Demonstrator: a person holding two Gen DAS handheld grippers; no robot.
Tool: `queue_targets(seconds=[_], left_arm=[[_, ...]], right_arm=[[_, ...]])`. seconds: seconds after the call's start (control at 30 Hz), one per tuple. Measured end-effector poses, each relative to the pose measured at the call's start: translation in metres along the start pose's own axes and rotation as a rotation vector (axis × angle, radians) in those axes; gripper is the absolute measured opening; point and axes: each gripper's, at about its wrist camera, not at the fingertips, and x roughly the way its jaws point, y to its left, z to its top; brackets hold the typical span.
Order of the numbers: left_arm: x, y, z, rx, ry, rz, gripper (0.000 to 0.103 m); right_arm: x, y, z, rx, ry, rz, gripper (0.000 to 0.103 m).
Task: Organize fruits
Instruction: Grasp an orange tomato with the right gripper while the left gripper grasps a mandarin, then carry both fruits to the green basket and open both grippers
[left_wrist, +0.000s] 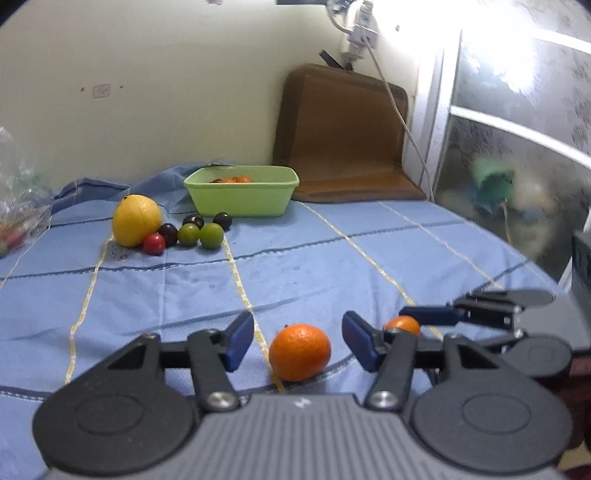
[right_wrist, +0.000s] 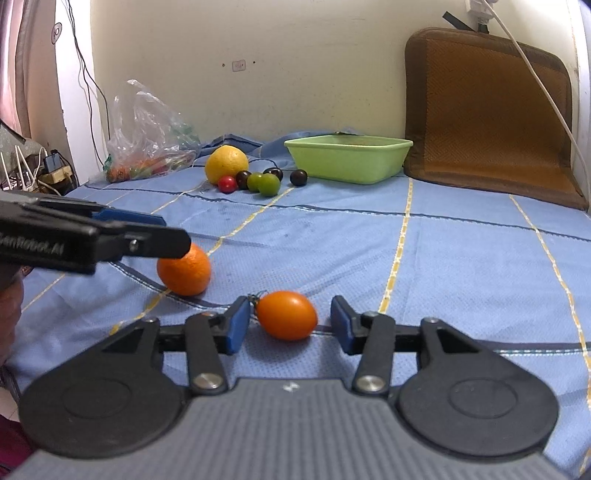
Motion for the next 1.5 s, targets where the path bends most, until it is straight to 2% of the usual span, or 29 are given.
queue_targets(seconds=[0.23, 0.3, 0.33, 0.37, 0.4, 0.53, 0.57, 0.6, 0.67, 0.73, 0.83, 0.93, 1.03, 1.07, 1.1, 1.13, 1.27, 1.37, 1.5], left_arm=[[0.015, 0.000, -0.009, 0.012, 0.061, -0.006, 0.053], [0.014, 0.001, -0.011, 0.013, 0.059, -0.027, 0.046], [0.014, 0.001, -0.011, 0.014, 0.058, -0.042, 0.039], [0.013, 0.001, -0.011, 0.012, 0.058, -0.055, 0.032], [0.013, 0.001, -0.011, 0.009, 0.059, -0.064, 0.033], [0.011, 0.002, -0.011, 0.003, 0.060, -0.076, 0.033], [0.010, 0.003, -0.012, 0.003, 0.058, -0.076, 0.036], [0.008, 0.003, -0.013, 0.001, 0.058, -0.072, 0.045], [0.003, 0.003, -0.016, 0.010, 0.061, -0.052, 0.055], [-0.003, 0.003, -0.019, 0.022, 0.059, -0.064, 0.056], [-0.007, 0.000, -0.024, 0.033, 0.071, -0.085, 0.056], [-0.004, -0.007, -0.030, 0.058, 0.101, -0.114, 0.052], [-0.004, -0.014, -0.035, 0.093, 0.103, -0.132, 0.040], [-0.004, -0.015, -0.036, 0.100, 0.101, -0.134, 0.041], [-0.004, -0.016, -0.036, 0.102, 0.101, -0.131, 0.040], [-0.004, -0.014, -0.035, 0.093, 0.102, -0.136, 0.040], [0.008, 0.001, -0.015, 0.037, 0.109, -0.137, 0.040], [0.023, 0.016, 0.022, 0.009, 0.072, -0.132, 0.040], [0.057, 0.033, 0.082, -0.006, 0.014, -0.095, 0.040]], right_arm=[[-0.005, 0.004, -0.004, -0.049, 0.012, 0.001, 0.052], [-0.008, 0.004, -0.006, -0.060, 0.019, 0.002, 0.051], [-0.009, 0.004, -0.006, -0.066, 0.023, 0.003, 0.051], [-0.011, 0.004, -0.006, -0.074, 0.026, 0.005, 0.042], [-0.011, 0.004, -0.006, -0.081, 0.025, 0.013, 0.035], [-0.011, 0.001, -0.004, -0.078, 0.032, 0.030, 0.035], [-0.010, 0.001, -0.004, -0.075, 0.033, 0.033, 0.035], [-0.010, 0.000, -0.003, -0.072, 0.036, 0.037, 0.036], [-0.010, -0.003, -0.003, -0.066, 0.038, 0.054, 0.036], [-0.012, -0.009, -0.003, -0.043, 0.040, 0.078, 0.038], [-0.016, -0.019, -0.003, -0.019, 0.045, 0.106, 0.044], [-0.019, -0.021, -0.004, -0.045, 0.051, 0.129, 0.044], [-0.020, -0.018, -0.006, -0.088, 0.058, 0.137, 0.044], [-0.020, -0.018, -0.006, -0.101, 0.061, 0.139, 0.044], [-0.021, -0.016, -0.006, -0.117, 0.064, 0.140, 0.036], [-0.021, -0.015, -0.006, -0.132, 0.068, 0.149, 0.036], [-0.013, -0.014, 0.003, -0.159, 0.064, 0.147, 0.036], [0.004, -0.019, 0.024, -0.154, 0.034, 0.164, 0.036], [0.039, -0.039, 0.067, -0.121, -0.040, 0.107, 0.036]])
